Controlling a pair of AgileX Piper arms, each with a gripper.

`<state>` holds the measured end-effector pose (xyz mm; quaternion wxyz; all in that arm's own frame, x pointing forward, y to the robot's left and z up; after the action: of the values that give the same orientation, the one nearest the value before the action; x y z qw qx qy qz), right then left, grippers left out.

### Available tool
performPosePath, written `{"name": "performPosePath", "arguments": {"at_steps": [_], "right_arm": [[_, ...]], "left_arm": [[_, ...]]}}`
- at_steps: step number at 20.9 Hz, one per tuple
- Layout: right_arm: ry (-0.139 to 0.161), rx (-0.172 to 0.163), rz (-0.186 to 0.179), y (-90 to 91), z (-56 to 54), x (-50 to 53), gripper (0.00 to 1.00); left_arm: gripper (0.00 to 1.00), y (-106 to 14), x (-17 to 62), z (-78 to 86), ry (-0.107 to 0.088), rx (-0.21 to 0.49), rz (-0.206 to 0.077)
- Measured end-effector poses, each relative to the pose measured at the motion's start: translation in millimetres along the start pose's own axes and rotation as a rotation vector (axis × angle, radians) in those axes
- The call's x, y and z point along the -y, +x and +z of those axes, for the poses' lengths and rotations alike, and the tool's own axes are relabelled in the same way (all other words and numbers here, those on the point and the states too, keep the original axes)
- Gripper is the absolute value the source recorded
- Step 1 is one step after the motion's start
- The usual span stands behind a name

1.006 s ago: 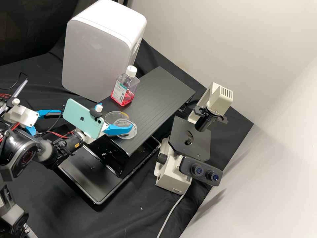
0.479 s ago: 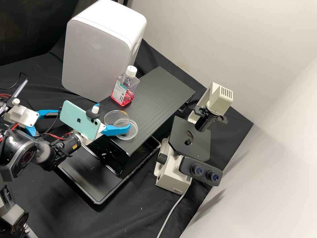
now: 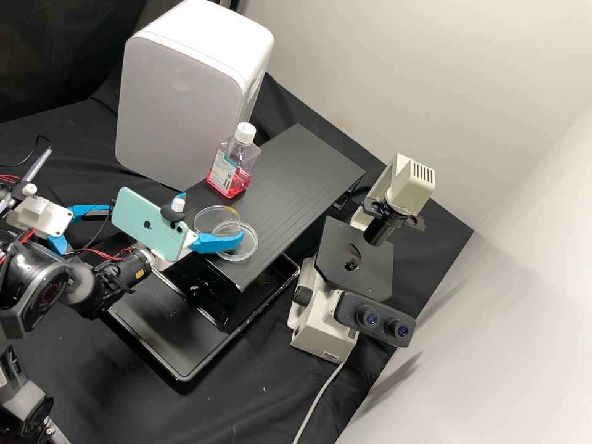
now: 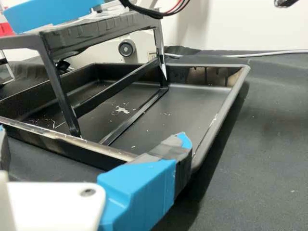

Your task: Place the lid on the petri dish

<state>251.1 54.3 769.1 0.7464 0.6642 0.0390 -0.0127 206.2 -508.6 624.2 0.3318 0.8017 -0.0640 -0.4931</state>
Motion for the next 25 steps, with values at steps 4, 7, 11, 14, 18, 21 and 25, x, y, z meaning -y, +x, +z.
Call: {"name": "performPosePath", "arguments": {"at_steps": [4,7,11,14,18,21,25], "right_arm": [[0.001,0.005,0.003,0.1,0.8,-0.7,0.0],[0.002,0.008,0.006,0.3,1.8,-1.4,0.0],[0.005,0.014,0.01,0.3,2.3,-1.7,0.0],[0.009,0.018,0.015,0.3,2.7,-2.2,0.0],[0.011,0.022,0.017,0.2,3.0,-2.4,0.0],[0.012,0.024,0.018,0.2,3.2,-2.5,0.0],[0.013,0.025,0.019,0.2,3.3,-2.6,0.0]], "left_arm": [[1.0,0.0,0.0,0.0,0.0,0.0,0.0],[1.0,0.0,0.0,0.0,0.0,0.0,0.0],[1.0,1.1,1.2,-0.5,-0.002,0.0,-0.004],[1.0,1.3,2.1,-0.6,-0.017,0.0,-0.007],[1.0,1.6,1.6,-1.5,-0.017,-0.002,-0.004],[1.0,1.6,1.6,-1.5,-0.017,-0.002,-0.004],[1.0,1.6,1.6,-1.5,-0.017,-0.002,-0.004]]}}
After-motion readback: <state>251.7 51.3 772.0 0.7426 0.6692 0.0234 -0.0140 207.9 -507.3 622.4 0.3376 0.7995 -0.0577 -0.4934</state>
